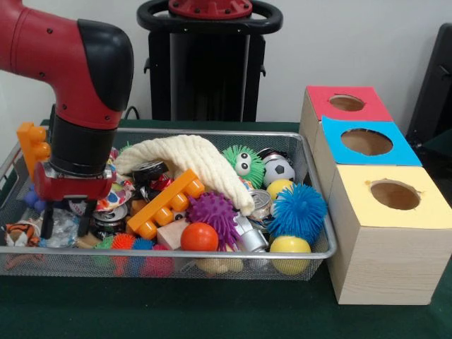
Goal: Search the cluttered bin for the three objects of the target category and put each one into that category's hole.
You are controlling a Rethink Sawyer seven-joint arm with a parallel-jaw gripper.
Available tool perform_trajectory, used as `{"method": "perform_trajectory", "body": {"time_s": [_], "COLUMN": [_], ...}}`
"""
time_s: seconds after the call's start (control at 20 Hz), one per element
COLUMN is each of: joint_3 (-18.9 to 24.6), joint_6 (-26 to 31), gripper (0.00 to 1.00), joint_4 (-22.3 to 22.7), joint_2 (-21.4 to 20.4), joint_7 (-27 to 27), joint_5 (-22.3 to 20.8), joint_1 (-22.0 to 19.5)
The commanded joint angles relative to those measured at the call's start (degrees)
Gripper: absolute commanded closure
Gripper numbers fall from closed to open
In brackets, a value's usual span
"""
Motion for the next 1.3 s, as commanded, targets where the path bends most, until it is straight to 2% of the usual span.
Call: {"method": "perform_trajectory", "body": {"time_s": [0.05, 0.15, 0.35, 0.45, 0.6, 0.75, 1.0, 1.3], "joint_3": [-11.0, -10.1, -3.6, -2.3, -0.3, 4.1, 9.1, 11.3], "joint_6": [4.4, 5.2, 5.7, 6.4, 8.3, 8.2, 4.2, 2.6], "gripper": [0.0, 0.0, 0.0, 0.0, 0.0, 0.0, 0.0, 0.0], "joint_4": [-5.3, -5.0, -4.6, -4.8, -4.7, -2.8, -0.7, -0.5], "joint_2": [2.1, 2.5, 6.6, 7.7, 8.5, 7.7, 7.4, 7.5], "joint_7": [18.9, 17.4, 11.9, 10.1, 7.4, 3.9, 1.9, 1.9], "joint_5": [2.9, 4.0, 6.4, 7.2, 8.4, 9.2, 8.7, 7.0], "joint_1": [5.1, 4.5, -0.5, -1.6, -3.2, -6.3, -10.0, -11.6]}}
